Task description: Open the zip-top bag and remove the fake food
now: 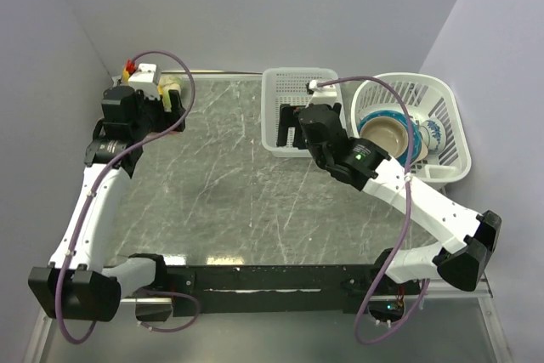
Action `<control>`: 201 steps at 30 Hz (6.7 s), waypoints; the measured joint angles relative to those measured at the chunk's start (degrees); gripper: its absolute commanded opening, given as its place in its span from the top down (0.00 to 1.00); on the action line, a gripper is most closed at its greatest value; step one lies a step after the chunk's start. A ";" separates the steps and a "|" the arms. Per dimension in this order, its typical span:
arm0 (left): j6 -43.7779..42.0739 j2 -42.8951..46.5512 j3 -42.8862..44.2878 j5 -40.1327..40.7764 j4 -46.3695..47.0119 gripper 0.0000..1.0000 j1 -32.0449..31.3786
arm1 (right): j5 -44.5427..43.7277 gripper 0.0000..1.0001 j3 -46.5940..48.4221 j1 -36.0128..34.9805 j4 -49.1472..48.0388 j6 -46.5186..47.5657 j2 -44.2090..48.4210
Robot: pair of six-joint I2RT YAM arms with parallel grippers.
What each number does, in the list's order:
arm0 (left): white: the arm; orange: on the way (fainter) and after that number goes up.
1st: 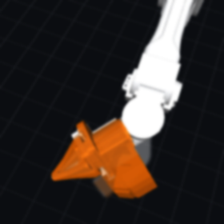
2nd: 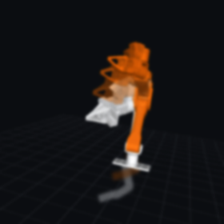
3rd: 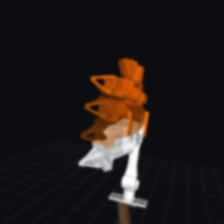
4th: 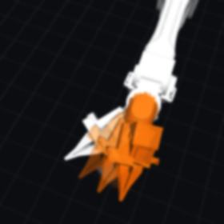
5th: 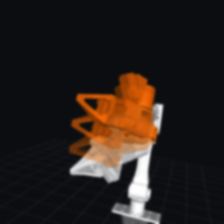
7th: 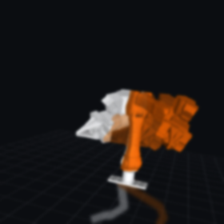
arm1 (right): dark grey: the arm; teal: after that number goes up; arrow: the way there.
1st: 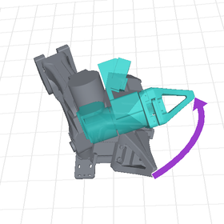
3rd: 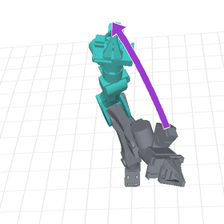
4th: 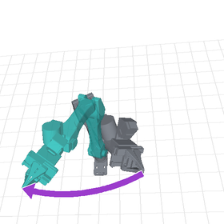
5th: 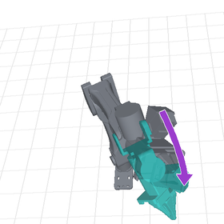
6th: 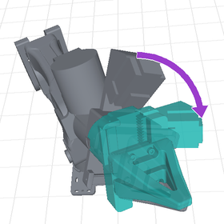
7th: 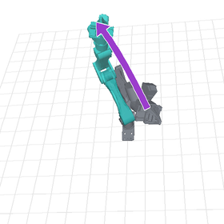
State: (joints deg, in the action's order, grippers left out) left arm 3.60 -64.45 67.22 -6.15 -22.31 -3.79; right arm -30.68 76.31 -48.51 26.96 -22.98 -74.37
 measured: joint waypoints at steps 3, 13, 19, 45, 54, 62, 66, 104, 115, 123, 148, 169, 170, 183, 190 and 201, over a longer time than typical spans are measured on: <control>0.24 -1.86 0.52 1.51 -0.20 0.03 0.02 | 0.02 0.00 0.94 0.00 0.22 0.42 -1.55; 3.45 -17.22 13.51 5.57 -1.31 0.03 4.57 | -1.60 0.00 16.13 0.02 -1.20 5.33 -21.86; 4.31 -24.79 16.70 7.76 -0.48 0.03 10.01 | -1.20 0.00 26.56 1.66 -2.49 7.48 -34.07; 4.44 -34.14 4.24 7.52 6.73 0.03 23.21 | 16.87 0.01 26.29 10.12 -5.09 2.75 -45.64; 7.34 -44.59 9.31 6.54 10.01 0.03 25.97 | 17.25 0.11 23.52 11.21 -4.83 2.36 -47.93; 8.28 -48.04 9.33 6.40 14.01 0.03 25.44 | 15.06 0.11 10.03 9.18 -6.40 0.87 -42.51; 8.13 -48.59 10.45 6.93 17.07 0.01 24.48 | 14.69 0.14 3.91 6.23 -5.22 -0.83 -36.94; 1.33 -50.21 7.65 10.73 18.78 0.99 15.85 | 8.90 0.73 -3.26 -11.85 12.07 -19.85 -21.68; -1.31 -24.30 -6.45 2.23 7.72 0.09 14.32 | 13.35 0.00 0.13 -12.00 12.46 -20.63 -30.64; -0.33 -36.85 19.10 6.73 5.90 0.01 17.33 | 8.22 0.00 10.64 -12.11 13.79 -17.46 -30.69; 15.47 -62.05 33.09 12.50 6.69 0.03 25.86 | 0.92 0.00 11.39 -12.50 15.10 -12.04 -25.83; 25.16 -59.49 17.33 -4.31 31.41 0.03 29.62 | -8.02 0.00 12.02 -22.75 17.77 -8.98 -25.90; 25.92 -59.21 16.55 -4.76 32.26 0.03 29.94 | -8.41 0.00 12.11 -22.88 17.92 -8.81 -25.97; 42.34 -58.93 9.97 -9.64 53.27 0.03 29.92 | -13.97 0.00 19.43 -26.34 20.37 -4.55 -29.40; 45.68 -59.14 6.86 -8.83 61.05 0.03 30.08 | -14.43 0.00 19.19 -26.71 21.07 -3.67 -30.42; 45.18 -62.12 11.32 -0.55 59.10 0.03 30.08 | -14.78 0.00 19.19 -25.77 21.05 -2.82 -30.75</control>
State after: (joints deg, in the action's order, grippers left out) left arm 48.77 -126.56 78.54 -6.70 36.80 26.28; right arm -45.45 95.50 -74.28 48.01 -25.80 -105.12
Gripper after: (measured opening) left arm 0.969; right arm 0.999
